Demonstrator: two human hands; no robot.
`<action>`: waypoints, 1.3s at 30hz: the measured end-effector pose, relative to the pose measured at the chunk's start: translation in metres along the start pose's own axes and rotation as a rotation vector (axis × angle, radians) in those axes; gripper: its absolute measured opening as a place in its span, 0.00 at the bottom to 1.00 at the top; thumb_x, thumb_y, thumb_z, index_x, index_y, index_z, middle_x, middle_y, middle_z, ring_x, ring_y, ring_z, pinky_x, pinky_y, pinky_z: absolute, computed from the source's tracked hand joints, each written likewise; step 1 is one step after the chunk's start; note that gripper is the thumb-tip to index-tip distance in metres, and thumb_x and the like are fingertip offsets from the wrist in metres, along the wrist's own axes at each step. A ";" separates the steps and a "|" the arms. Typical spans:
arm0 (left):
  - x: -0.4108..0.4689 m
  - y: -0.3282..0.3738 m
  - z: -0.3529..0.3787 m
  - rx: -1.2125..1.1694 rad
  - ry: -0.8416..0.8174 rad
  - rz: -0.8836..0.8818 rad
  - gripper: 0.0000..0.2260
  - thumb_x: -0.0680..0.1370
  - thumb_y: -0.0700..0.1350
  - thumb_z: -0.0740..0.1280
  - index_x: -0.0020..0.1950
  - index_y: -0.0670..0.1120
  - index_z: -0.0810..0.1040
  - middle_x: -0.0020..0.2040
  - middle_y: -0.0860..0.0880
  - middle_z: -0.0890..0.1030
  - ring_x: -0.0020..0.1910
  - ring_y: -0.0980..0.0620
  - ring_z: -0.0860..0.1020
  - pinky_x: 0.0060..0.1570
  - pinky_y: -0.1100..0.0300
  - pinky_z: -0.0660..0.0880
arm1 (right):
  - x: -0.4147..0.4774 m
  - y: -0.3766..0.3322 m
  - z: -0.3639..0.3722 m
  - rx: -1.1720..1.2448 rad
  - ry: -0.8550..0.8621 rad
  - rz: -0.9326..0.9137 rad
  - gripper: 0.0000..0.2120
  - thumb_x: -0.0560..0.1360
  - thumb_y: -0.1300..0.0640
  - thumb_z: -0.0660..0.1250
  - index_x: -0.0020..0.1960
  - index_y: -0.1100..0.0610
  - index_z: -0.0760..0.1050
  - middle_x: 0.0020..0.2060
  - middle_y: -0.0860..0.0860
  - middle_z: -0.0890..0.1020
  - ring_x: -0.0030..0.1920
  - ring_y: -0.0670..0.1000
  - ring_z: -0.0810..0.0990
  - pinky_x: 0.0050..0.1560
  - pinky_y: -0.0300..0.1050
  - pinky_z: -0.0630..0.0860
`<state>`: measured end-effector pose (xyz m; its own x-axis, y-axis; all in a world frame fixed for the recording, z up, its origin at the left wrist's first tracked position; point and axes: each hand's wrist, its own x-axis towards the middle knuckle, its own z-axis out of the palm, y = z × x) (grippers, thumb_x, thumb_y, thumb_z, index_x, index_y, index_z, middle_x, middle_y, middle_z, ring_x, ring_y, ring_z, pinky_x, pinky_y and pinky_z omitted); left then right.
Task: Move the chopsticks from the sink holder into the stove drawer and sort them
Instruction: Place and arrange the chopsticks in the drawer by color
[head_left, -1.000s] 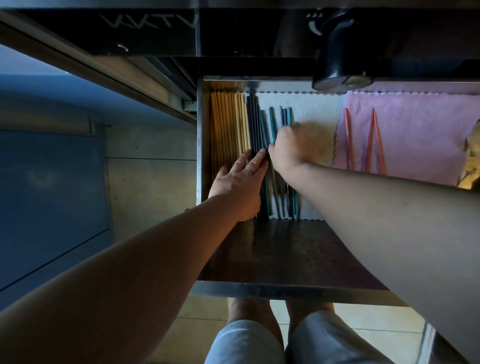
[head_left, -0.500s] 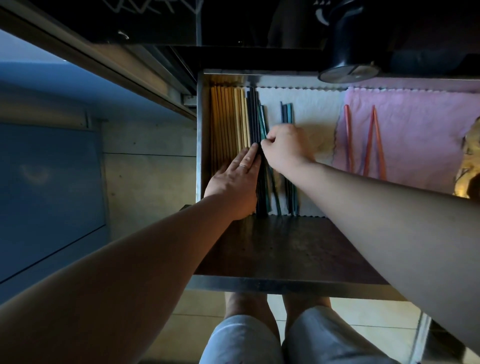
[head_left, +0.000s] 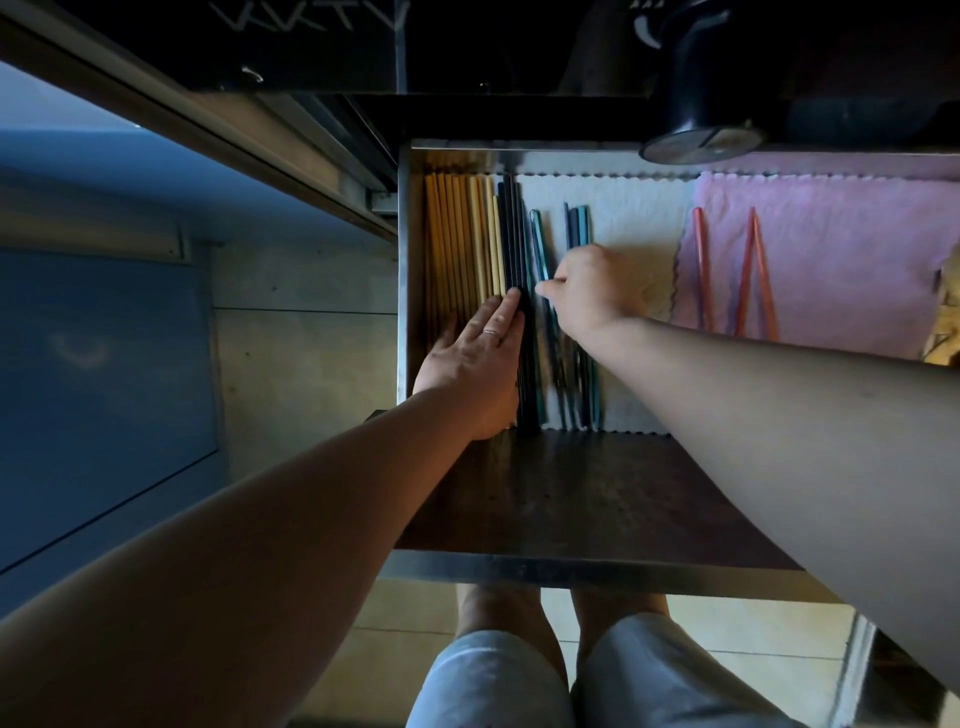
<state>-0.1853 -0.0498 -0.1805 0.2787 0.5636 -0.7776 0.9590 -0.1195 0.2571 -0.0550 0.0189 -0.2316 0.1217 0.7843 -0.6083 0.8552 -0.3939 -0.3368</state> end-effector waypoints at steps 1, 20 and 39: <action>0.000 0.000 0.000 0.002 0.000 0.000 0.39 0.80 0.45 0.62 0.79 0.49 0.36 0.77 0.54 0.30 0.78 0.53 0.35 0.76 0.44 0.48 | -0.001 -0.001 0.000 -0.015 -0.004 -0.007 0.11 0.73 0.52 0.72 0.39 0.58 0.76 0.33 0.54 0.76 0.35 0.54 0.77 0.38 0.41 0.69; 0.002 0.000 0.000 -0.004 -0.015 -0.011 0.38 0.80 0.46 0.62 0.80 0.49 0.38 0.78 0.55 0.30 0.78 0.53 0.36 0.76 0.43 0.50 | -0.007 -0.013 -0.001 -0.004 -0.016 0.044 0.12 0.74 0.54 0.71 0.50 0.63 0.80 0.44 0.57 0.83 0.46 0.57 0.83 0.41 0.41 0.71; 0.004 -0.001 0.003 -0.040 0.001 -0.011 0.41 0.79 0.45 0.63 0.79 0.53 0.34 0.78 0.55 0.31 0.78 0.54 0.36 0.76 0.41 0.51 | -0.012 -0.029 -0.008 -0.052 -0.038 0.039 0.10 0.74 0.56 0.70 0.51 0.62 0.79 0.46 0.57 0.83 0.47 0.56 0.82 0.39 0.39 0.70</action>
<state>-0.1853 -0.0504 -0.1855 0.2683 0.5658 -0.7797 0.9590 -0.0806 0.2716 -0.0773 0.0254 -0.2087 0.1368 0.7500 -0.6472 0.8756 -0.3970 -0.2751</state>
